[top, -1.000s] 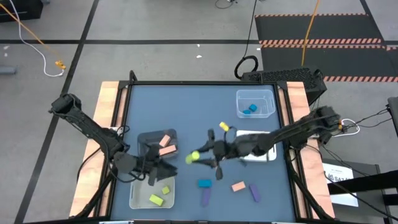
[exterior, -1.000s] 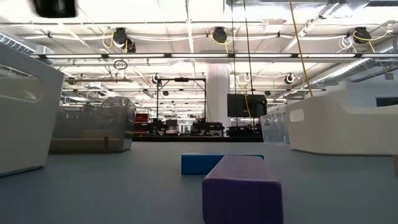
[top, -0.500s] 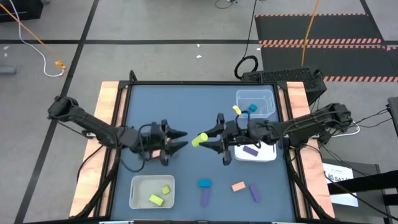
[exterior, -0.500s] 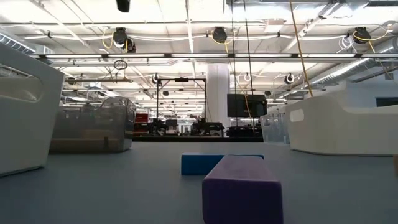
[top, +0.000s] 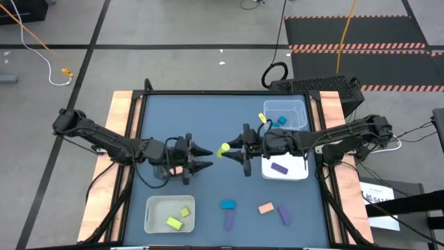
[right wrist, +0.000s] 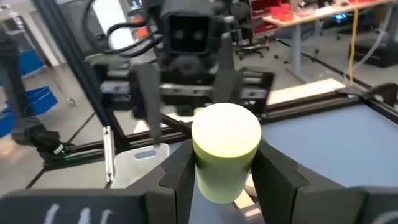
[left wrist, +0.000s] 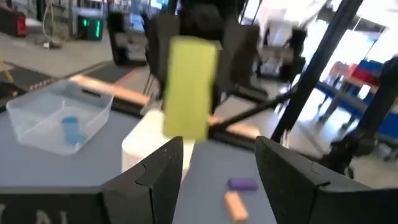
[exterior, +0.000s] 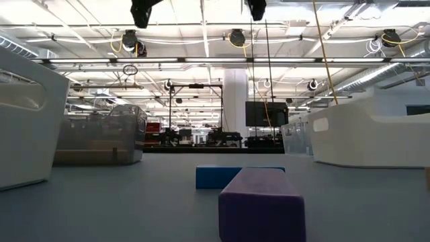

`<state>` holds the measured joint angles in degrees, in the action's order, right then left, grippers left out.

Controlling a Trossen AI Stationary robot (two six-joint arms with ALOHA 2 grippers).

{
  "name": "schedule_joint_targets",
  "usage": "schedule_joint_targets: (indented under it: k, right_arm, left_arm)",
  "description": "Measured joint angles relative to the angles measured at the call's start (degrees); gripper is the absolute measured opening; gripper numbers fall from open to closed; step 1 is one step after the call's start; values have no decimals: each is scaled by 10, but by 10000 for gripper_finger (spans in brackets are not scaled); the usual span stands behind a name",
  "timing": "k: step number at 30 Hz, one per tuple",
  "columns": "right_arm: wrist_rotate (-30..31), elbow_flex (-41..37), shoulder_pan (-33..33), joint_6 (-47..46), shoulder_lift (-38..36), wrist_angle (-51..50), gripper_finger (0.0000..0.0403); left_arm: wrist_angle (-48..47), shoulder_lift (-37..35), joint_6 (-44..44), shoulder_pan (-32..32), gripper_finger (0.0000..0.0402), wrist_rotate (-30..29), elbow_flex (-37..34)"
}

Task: Sort & place blocks by color
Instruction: Put the yellow block into the gray bin

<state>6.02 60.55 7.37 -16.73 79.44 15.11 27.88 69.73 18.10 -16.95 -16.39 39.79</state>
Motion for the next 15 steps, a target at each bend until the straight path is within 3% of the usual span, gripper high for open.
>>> schedule_joint_targets:
  k: [5, 15]
  right_arm:
    - [-1, 0, -7, -21, 0, -4, 120]
    - [-1, 0, -7, -27, 0, -8, 121]
  left_arm:
    - [-63, 0, 4, 15, 201, 1, 0]
    - [-71, 0, -41, 50, 200, -10, 0]
